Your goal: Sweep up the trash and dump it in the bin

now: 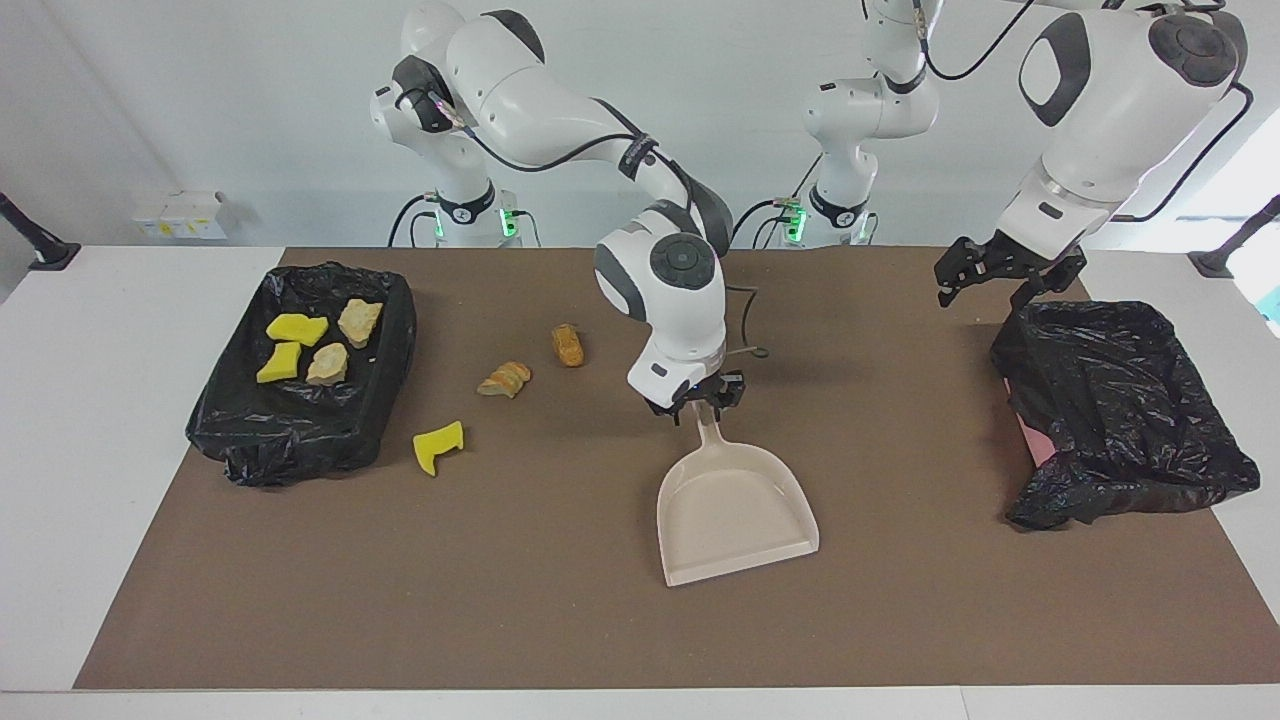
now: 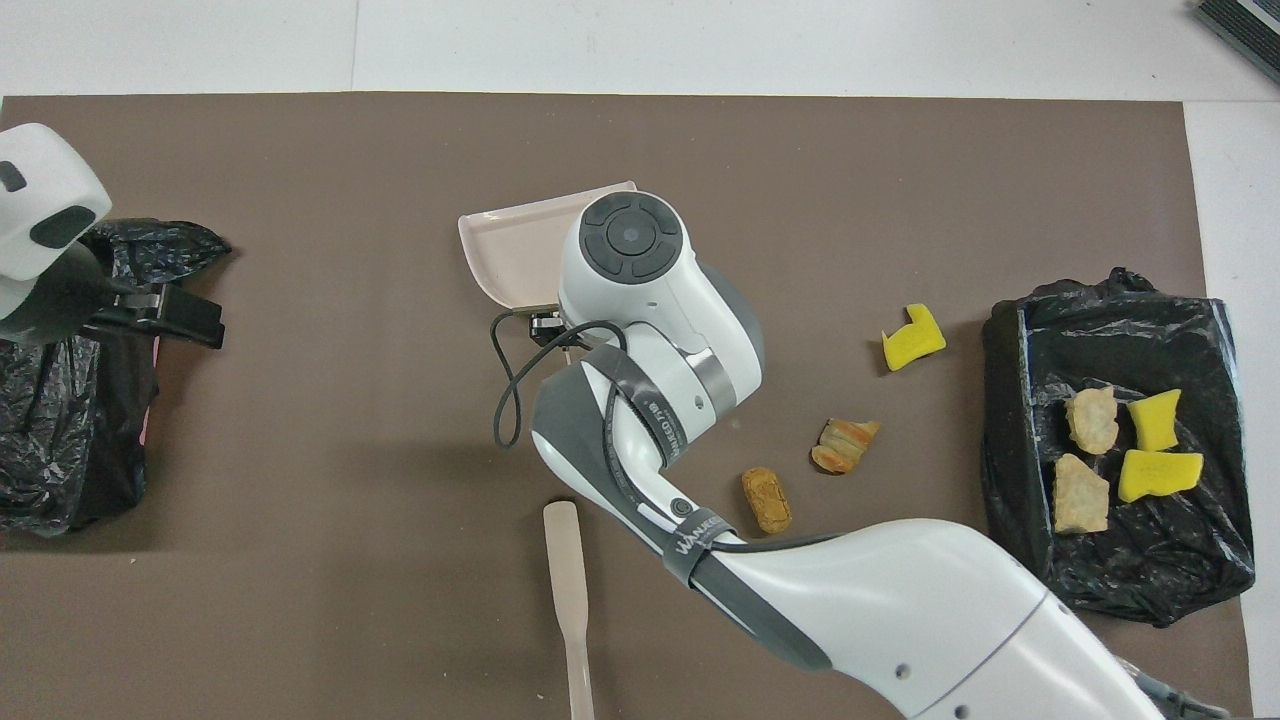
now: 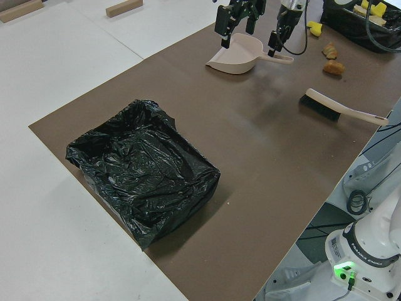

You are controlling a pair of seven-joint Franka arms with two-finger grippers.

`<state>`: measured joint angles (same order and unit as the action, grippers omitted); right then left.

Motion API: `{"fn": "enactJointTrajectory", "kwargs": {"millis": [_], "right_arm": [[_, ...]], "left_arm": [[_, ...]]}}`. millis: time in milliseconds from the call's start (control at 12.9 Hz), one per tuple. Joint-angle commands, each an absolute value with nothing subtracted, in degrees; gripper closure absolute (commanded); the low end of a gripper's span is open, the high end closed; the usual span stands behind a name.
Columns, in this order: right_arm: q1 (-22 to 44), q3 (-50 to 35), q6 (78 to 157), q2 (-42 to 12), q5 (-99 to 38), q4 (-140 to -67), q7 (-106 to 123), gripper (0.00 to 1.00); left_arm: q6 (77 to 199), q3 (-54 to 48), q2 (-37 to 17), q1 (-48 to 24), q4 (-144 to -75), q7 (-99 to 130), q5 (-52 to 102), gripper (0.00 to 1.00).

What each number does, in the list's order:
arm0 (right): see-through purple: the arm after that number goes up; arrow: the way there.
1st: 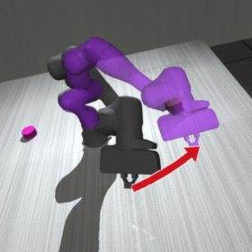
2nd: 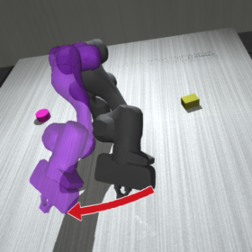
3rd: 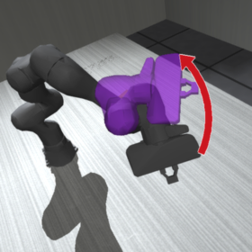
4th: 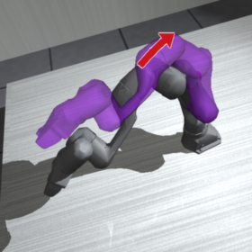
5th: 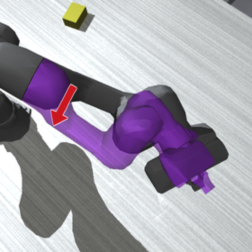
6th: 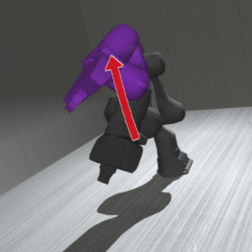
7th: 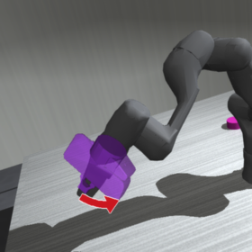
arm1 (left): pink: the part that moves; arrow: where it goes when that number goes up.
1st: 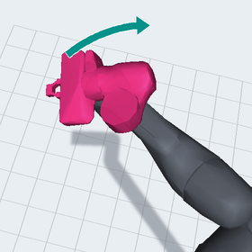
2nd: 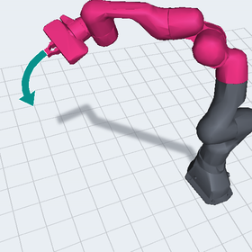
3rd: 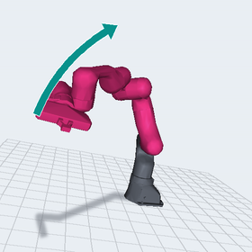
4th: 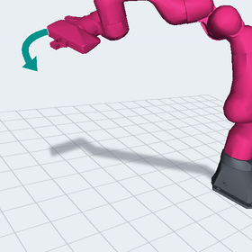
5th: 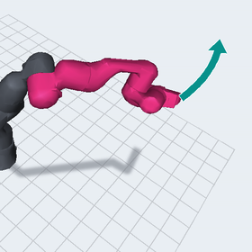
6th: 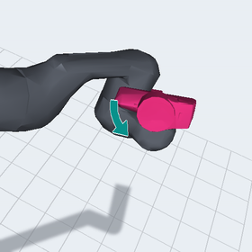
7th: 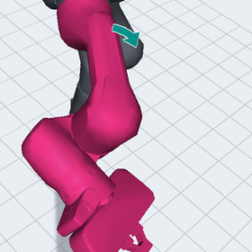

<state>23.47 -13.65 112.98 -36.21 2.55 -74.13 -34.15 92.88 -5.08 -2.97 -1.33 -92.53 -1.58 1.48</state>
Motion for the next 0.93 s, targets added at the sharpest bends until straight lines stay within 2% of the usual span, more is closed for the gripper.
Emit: {"fn": "enactJointTrajectory", "kwargs": {"millis": [0,78,156,389,544,855], "right_arm": [[21.4,-14.2,107.1,-27.1,1.3,-77.5,-33.2,0.09],[21.4,-14.2,102.8,-23.9,1.2,-78.4,-33.6,0.01],[21.4,-14.2,99.3,-20.3,1.2,-80.7,-34.2,0.00],[22.5,-14.2,96.5,-8.2,-3.8,-92.1,-37.0,0.00],[25.6,-14.3,97.9,-2.2,-5.3,-100.2,-39.5,0.00],[29.0,-14.3,106.9,8.4,-9.9,-117.2,-37.5,0.00]], "left_arm": [[96.0,-4.6,-6.7,-4.7,-91.5,-1.7,0.3,0.00],[97.2,-4.6,-7.8,-5.4,-91.7,-1.6,0.0,0.00],[98.5,-4.6,-8.6,-6.6,-91.9,-1.4,-0.1,0.00],[102.8,-4.6,-10.7,-11.2,-93.3,1.1,-1.1,0.00],[104.8,-4.6,-13.0,-13.4,-93.4,6.3,-1.1,0.00],[111.4,-4.6,-17.2,-19.7,-94.1,17.6,-1.1,0.00]]}}
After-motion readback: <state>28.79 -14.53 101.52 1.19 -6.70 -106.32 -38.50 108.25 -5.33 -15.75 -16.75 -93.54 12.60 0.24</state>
